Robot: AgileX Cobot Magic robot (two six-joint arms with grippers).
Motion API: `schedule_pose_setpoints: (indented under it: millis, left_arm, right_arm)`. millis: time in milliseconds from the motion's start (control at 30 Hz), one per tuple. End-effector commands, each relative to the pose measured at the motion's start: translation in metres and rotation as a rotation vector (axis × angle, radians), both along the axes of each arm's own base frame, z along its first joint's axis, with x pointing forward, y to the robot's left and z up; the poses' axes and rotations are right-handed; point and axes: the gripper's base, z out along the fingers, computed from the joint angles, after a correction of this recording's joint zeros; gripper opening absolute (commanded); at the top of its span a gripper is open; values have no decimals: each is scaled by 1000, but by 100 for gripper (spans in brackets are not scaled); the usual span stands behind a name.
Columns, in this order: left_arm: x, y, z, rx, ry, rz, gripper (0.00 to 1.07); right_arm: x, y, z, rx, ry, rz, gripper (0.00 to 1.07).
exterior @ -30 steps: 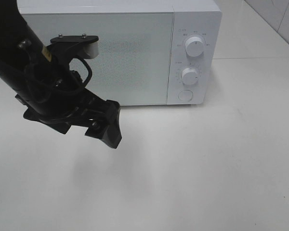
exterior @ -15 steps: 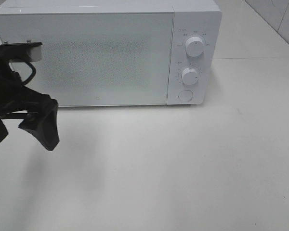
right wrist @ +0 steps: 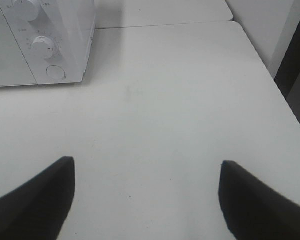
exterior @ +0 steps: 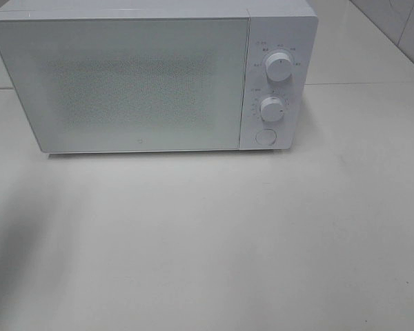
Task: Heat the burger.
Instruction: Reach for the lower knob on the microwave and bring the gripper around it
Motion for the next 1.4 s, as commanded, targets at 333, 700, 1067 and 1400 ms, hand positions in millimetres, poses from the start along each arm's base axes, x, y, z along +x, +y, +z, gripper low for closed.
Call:
schedule_pose_setpoints:
  millis: [333, 700, 1067, 1400]
  left_arm:
    - [-96, 13, 19, 19, -268, 47, 98]
    - [-155, 16, 24, 39, -631, 63, 98]
    - [-191, 17, 29, 40, -864, 83, 98]
    - [-214, 16, 30, 32, -1010, 85, 98]
  right_arm:
    - [-4, 0, -1, 10, -24, -10, 74]
    - [-4, 0, -1, 11, -24, -9, 74]
    - [-4, 0, -1, 11, -24, -9, 74]
    - [-4, 0, -1, 11, -24, -9, 74]
